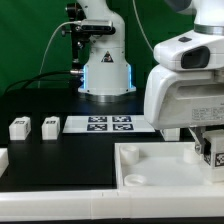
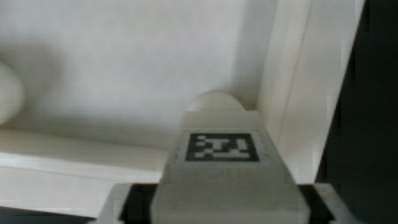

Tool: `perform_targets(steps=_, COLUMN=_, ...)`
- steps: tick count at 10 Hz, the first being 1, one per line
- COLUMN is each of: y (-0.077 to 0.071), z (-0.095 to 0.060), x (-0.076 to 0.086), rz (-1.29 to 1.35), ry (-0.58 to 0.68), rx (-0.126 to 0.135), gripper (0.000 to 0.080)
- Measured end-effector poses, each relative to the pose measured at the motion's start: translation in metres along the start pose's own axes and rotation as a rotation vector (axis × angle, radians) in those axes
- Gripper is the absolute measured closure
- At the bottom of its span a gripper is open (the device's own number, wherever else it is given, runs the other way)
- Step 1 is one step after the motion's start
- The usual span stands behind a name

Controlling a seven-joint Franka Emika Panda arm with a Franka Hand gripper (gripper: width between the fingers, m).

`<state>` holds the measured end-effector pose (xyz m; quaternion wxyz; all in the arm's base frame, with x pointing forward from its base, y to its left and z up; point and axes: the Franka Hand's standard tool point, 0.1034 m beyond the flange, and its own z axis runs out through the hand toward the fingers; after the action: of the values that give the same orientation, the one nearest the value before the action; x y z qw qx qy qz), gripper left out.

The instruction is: Assemble one leg

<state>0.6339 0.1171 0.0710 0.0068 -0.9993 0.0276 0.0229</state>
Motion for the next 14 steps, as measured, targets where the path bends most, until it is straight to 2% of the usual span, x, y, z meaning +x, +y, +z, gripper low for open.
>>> perform_targets(steps=9, y=-0.0082, z=0.0015, x=-0.0039, rz=1.117, ry=0.001, rx=0.002, gripper=0.0506)
perform_targets(steps=12, y=-0.0100, z=0.0011, x=-0.0035, rz=1.430, ry=0.015, rx=-0.003, gripper=0.0506)
perform_targets(steps=14, y=-0.0092, z=0.0011, x=-0.0031, rz=1.519, ry=0.013, rx=0.001, gripper=0.0506)
